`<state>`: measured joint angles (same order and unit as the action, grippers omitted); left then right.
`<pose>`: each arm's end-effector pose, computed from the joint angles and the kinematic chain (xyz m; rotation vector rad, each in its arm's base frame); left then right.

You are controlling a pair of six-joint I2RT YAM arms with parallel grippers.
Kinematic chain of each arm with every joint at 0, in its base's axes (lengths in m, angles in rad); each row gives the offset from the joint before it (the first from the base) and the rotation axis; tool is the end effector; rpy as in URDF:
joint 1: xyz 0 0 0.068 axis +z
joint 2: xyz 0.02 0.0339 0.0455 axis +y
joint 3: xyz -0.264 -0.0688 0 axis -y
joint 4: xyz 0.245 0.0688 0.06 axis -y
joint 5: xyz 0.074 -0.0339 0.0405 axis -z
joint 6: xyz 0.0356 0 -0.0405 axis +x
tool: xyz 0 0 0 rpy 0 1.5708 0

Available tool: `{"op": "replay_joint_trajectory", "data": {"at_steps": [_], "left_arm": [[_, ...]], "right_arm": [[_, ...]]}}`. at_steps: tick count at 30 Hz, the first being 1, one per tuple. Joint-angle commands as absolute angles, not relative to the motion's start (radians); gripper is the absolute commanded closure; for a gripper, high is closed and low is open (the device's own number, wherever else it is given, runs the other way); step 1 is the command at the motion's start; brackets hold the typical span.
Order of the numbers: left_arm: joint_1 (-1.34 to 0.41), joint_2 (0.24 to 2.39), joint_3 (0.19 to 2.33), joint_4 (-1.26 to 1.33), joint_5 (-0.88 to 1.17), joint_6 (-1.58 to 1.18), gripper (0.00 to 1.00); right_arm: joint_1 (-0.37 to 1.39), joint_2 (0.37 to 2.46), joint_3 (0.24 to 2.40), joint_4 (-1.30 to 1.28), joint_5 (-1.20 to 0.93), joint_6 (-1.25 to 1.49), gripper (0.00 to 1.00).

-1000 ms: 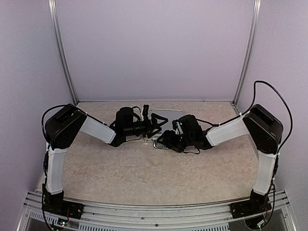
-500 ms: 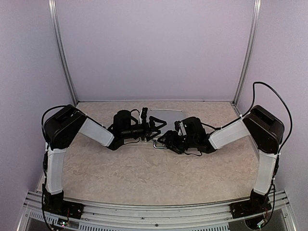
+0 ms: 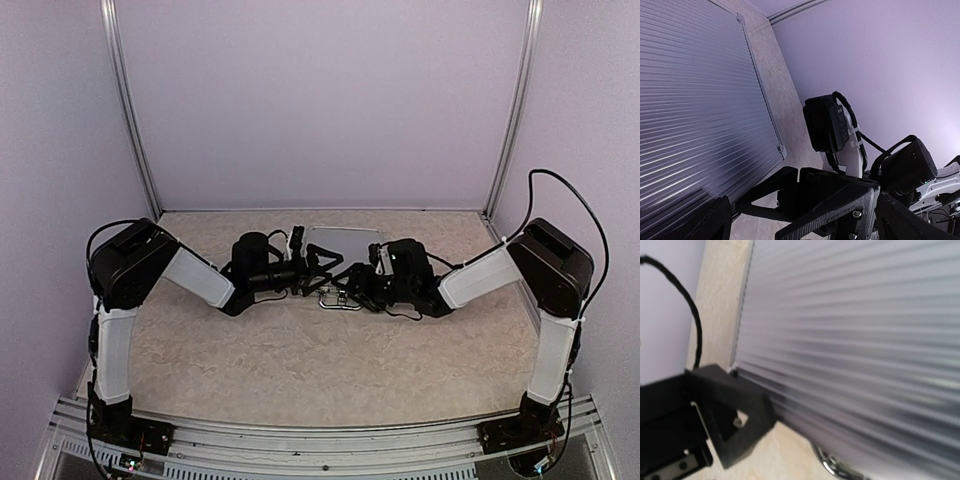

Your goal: Pack up texas hold em set

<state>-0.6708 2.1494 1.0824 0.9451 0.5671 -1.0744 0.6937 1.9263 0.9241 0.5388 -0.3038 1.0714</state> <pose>0.3316 -0.2875 0.1363 0.1023 2.0205 -1.6950 0.2938 0.2582 0.1386 0.2191 2.3122 1.3289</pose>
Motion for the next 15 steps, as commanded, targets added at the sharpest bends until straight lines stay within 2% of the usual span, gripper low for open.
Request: {"op": "replay_joint_trajectory", "data": {"at_steps": [1, 7, 15], "left_arm": [[-0.655, 2.155, 1.038, 0.884, 0.555, -1.092, 0.01], [-0.652, 2.15, 1.023, 0.899, 0.558, -1.097, 0.01], [-0.633, 2.148, 1.021, 0.925, 0.565, -1.091, 0.01]], "right_arm": [[0.681, 1.927, 0.943, 0.585, -0.318, 1.068, 0.28], [0.678, 1.933, 0.955, 0.58, -0.323, 1.056, 0.28], [0.703, 1.915, 1.009, 0.339, -0.254, 0.995, 0.28]]}}
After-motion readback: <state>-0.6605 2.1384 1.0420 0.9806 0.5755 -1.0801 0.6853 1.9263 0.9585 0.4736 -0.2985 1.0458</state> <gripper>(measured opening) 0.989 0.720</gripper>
